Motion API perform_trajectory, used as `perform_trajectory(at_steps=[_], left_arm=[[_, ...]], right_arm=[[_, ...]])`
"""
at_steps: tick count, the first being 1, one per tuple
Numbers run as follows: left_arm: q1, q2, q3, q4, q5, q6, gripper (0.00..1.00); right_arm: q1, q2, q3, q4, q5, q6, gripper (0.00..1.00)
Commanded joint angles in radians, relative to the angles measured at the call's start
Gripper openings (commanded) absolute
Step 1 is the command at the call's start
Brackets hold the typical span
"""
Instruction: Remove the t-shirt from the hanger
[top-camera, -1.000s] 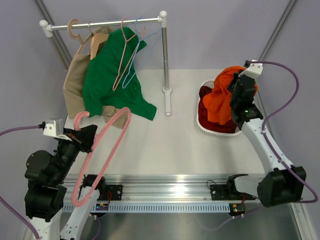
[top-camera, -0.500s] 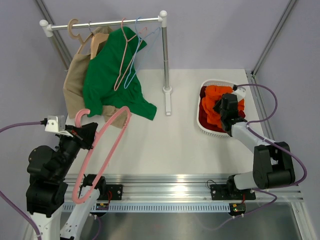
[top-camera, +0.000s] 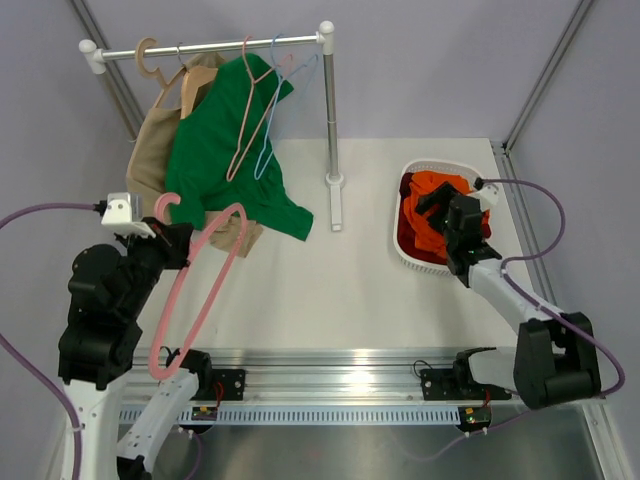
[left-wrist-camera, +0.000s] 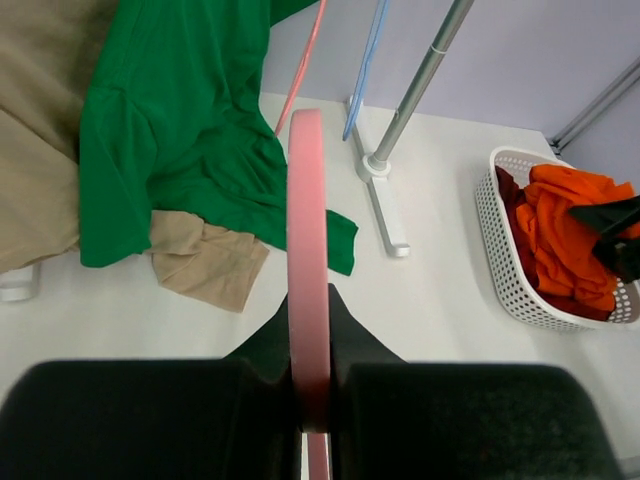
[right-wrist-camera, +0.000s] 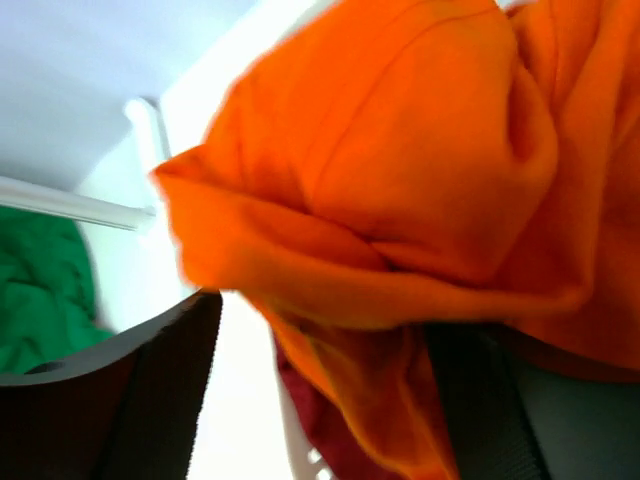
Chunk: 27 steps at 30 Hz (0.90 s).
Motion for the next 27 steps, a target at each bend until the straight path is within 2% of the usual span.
perform_trajectory(at_steps=[1, 3, 8, 14, 18, 27], left_arm=[[-0.005, 0.067, 0.093, 0.089, -0.034, 0.051, 0.00], [-0.004, 0.126, 0.120, 0.087, -0.034, 0.067, 0.00], [-0.004, 0.237, 0.198, 0.089, -0.039, 0.088, 0.00], [-0.004, 0.294, 0.357, 0.060, -0.198, 0.151, 0.00], [-0.005, 0.308, 0.414, 0.003, -0.249, 0.186, 0.00], [-0.005, 0.430, 0.486, 0.004, -0.183, 0.231, 0.00]], right_arm=[[0.005, -0.200, 0.013, -0.089, -0.016, 0.000, 0.93], [0.008, -0.271, 0.005, -0.109, -0.020, 0.004, 1.00], [0.014, -0.368, 0.007, -0.191, -0.105, 0.003, 1.00], [0.014, -0.437, -0.021, -0.195, -0.161, -0.003, 0.99], [0.016, -0.464, -0.028, -0.192, -0.170, -0.015, 0.99], [0.051, -0.472, -0.044, -0.160, -0.207, 0.001, 1.00]])
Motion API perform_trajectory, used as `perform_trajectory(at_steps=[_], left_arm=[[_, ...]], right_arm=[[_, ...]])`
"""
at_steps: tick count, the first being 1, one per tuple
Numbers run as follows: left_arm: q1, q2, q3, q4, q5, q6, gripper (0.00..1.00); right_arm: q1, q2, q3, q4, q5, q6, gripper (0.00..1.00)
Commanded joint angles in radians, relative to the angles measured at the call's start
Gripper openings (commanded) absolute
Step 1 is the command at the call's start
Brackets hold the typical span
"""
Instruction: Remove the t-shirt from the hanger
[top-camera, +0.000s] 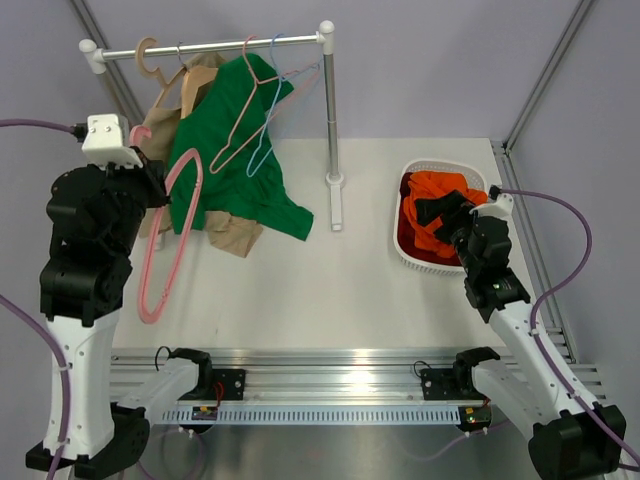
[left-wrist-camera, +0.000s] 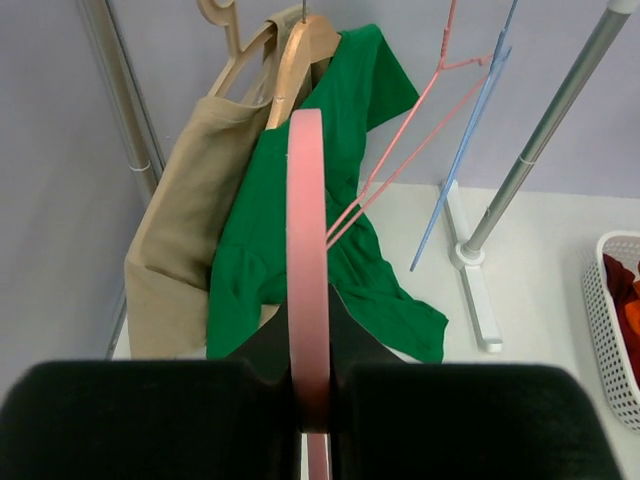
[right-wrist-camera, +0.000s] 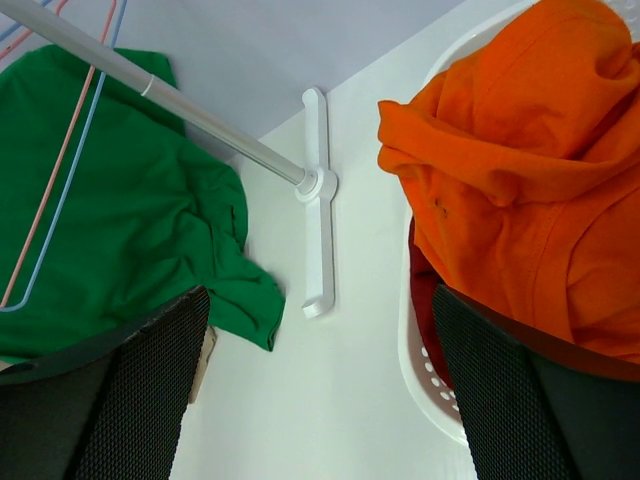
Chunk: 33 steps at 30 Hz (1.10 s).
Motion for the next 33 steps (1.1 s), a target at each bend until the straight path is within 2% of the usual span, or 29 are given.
perform_trajectory(at_steps=[1, 5, 7, 13, 20, 33], left_arm=[[-0.006, 0.070, 0.042, 0.043, 0.023, 0.051, 0.00], [-0.015, 0.119, 0.050, 0.136, 0.102, 0.096, 0.00], [-0.015, 0.139, 0.027, 0.247, 0.138, 0.154, 0.00], [-0.009, 0.309, 0.086, 0.321, 0.223, 0.222, 0.00], [0.045, 0.490, 0.194, 0.391, 0.319, 0.154, 0.00], [0.057, 0.806, 0.527, 0.425, 0.318, 0.067, 0.00]], right_arm=[[0.011, -0.027, -0.013, 0.032, -0.035, 0.009, 1.00], [0.017, -0.024, -0.011, 0.046, -0.067, 0.016, 1.00], [0.021, -0.024, -0.008, 0.053, -0.076, 0.019, 0.99], [0.031, -0.046, -0.002, 0.049, -0.142, 0.017, 1.00], [0.034, -0.084, 0.009, 0.038, -0.158, -0.012, 0.99], [0.042, -0.066, 0.010, 0.049, -0.202, -0.034, 0.99]])
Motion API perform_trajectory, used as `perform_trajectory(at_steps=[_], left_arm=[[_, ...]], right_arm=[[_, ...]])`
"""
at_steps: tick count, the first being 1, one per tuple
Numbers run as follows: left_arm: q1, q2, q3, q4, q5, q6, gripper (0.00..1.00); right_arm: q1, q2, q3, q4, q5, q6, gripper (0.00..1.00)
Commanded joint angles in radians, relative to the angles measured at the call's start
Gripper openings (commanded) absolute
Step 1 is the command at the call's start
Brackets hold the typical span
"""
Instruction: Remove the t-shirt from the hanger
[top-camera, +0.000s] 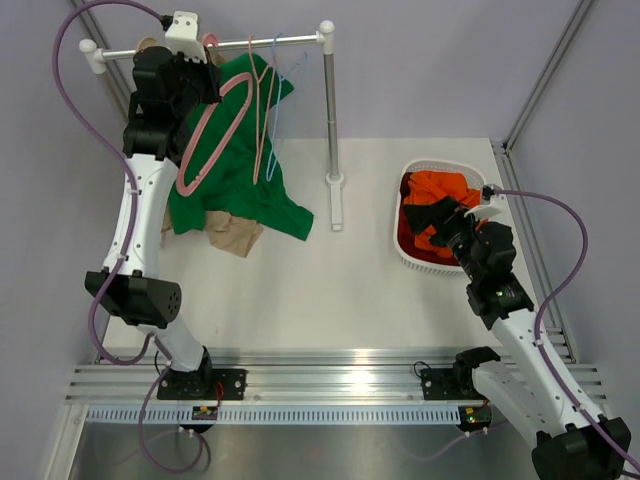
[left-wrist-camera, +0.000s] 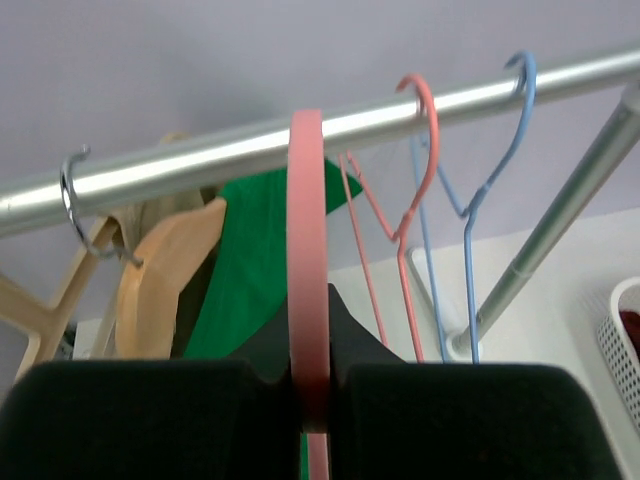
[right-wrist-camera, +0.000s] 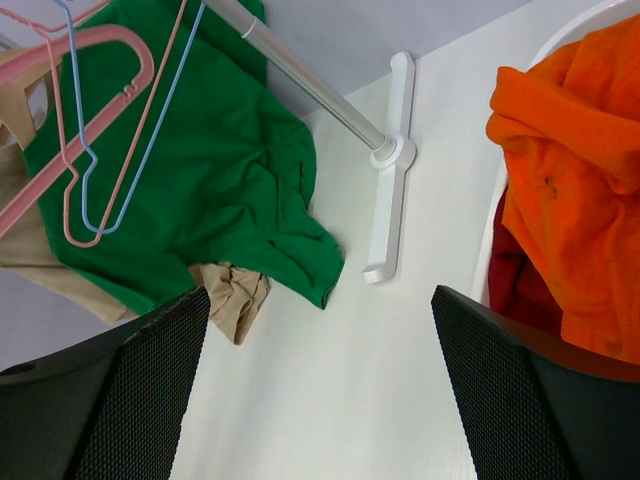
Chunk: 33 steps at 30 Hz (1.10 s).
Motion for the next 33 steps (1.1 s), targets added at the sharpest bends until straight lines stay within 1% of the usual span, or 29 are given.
perform_trajectory(at_steps=[1, 6, 10, 17, 19, 23, 28, 29, 30, 31, 33], left_arm=[[0.008, 0.064, 0.113, 0.085, 0.033, -0.042, 0.00], [0.012, 0.153, 0.229, 0.083, 0.053, -0.091, 0.00], [0.014, 0.216, 0.279, 0.082, 0.047, -0.105, 0.00], [0.014, 0.272, 0.340, 0.082, 0.065, -0.119, 0.00], [0.012, 0.282, 0.329, 0.082, 0.071, -0.119, 0.00], [0.011, 0.285, 0.253, 0.082, 0.071, -0.118, 0.00], [0.003, 0.230, 0.147, 0.113, 0.056, -0.118, 0.00], [0.003, 0.213, 0.098, 0.148, 0.052, -0.130, 0.03], [0.003, 0.196, 0.075, 0.163, 0.048, -0.134, 0.09], [0.003, 0.181, 0.055, 0.178, 0.044, -0.137, 0.25], [0.003, 0.141, 0.032, 0.195, 0.019, -0.144, 0.46]], right_arm=[[0.013, 0.001, 0.019, 0.035, -0.039, -0.024, 1.00], [0.018, 0.015, 0.027, 0.035, -0.059, -0.035, 0.99], [0.021, 0.030, 0.037, 0.038, -0.082, -0.041, 1.00], [0.030, 0.021, 0.034, 0.043, -0.091, -0.047, 0.99], [0.028, 0.015, 0.033, 0.043, -0.088, -0.049, 0.99], [0.030, 0.005, 0.033, 0.037, -0.080, -0.053, 1.00], [0.030, 0.010, 0.043, 0.027, -0.091, -0.055, 1.00], [0.031, 0.013, 0.049, 0.029, -0.102, -0.052, 1.00], [0.031, 0.013, 0.053, 0.027, -0.106, -0.053, 0.99], [0.033, 0.013, 0.054, 0.029, -0.106, -0.050, 1.00], [0.036, 0.010, 0.059, 0.030, -0.108, -0.047, 0.99]])
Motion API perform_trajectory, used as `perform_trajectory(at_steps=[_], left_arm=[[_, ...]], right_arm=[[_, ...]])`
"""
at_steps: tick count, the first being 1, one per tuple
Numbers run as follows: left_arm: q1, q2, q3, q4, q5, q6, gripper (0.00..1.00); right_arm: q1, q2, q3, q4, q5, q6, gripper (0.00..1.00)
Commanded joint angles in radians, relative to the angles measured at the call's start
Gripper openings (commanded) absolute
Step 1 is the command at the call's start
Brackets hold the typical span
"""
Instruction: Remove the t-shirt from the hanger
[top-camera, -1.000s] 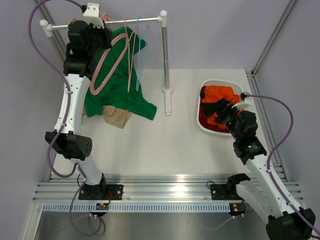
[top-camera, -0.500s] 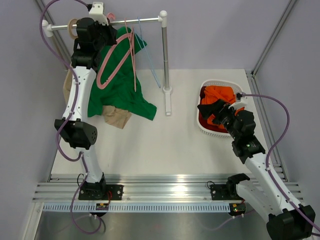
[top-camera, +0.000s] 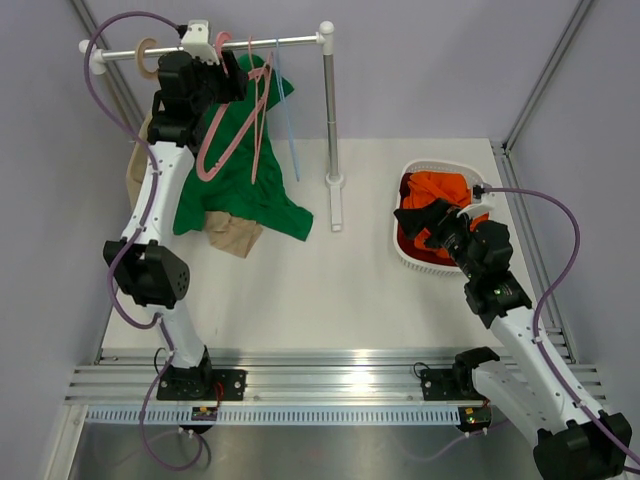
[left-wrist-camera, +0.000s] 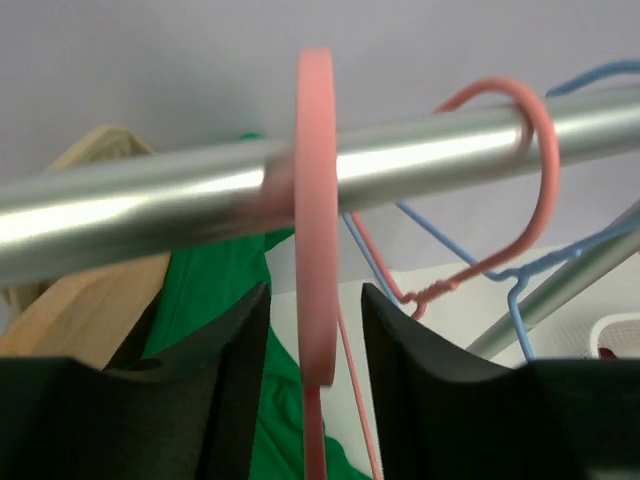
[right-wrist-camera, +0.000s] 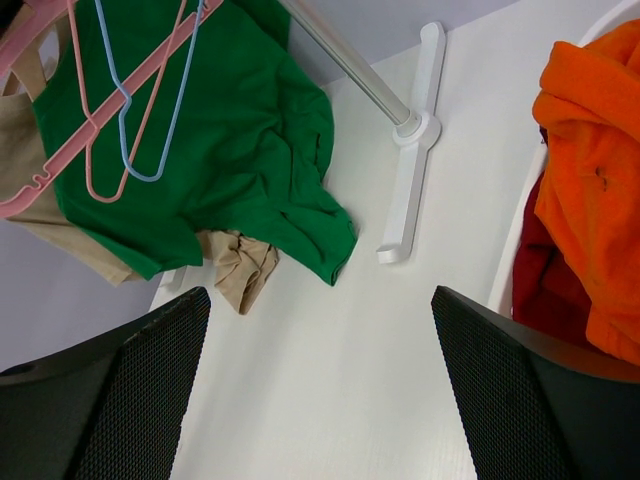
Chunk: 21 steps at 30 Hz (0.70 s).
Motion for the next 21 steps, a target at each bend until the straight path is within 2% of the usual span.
perform_trajectory(at_steps=[1, 4, 10, 15, 21], left_arm=[[-0.003, -0.078, -0.050, 0.043, -0.028, -0.019, 0.71], [-0.003, -0.124, -0.081, 0.047, -0.048, -0.030, 0.99], [-0.006, -0.311, -0.328, 0.164, -0.131, -0.064, 0.99], [-0.008, -0.472, -0.565, 0.236, -0.085, -0.113, 0.99], [-0.031, -0.809, -0.829, 0.258, -0.086, -0.235, 0.99]], right_arm=[[0.017, -0.014, 0.054, 0.030, -0.033, -0.008, 1.00], [0.018, -0.024, 0.062, 0.021, -0.030, -0.008, 0.99], [0.023, -0.049, 0.083, -0.004, -0.037, 0.001, 1.00], [0.024, -0.072, 0.114, -0.019, -0.068, 0.021, 1.00], [0.023, -0.092, 0.160, -0.053, -0.103, 0.008, 1.00]])
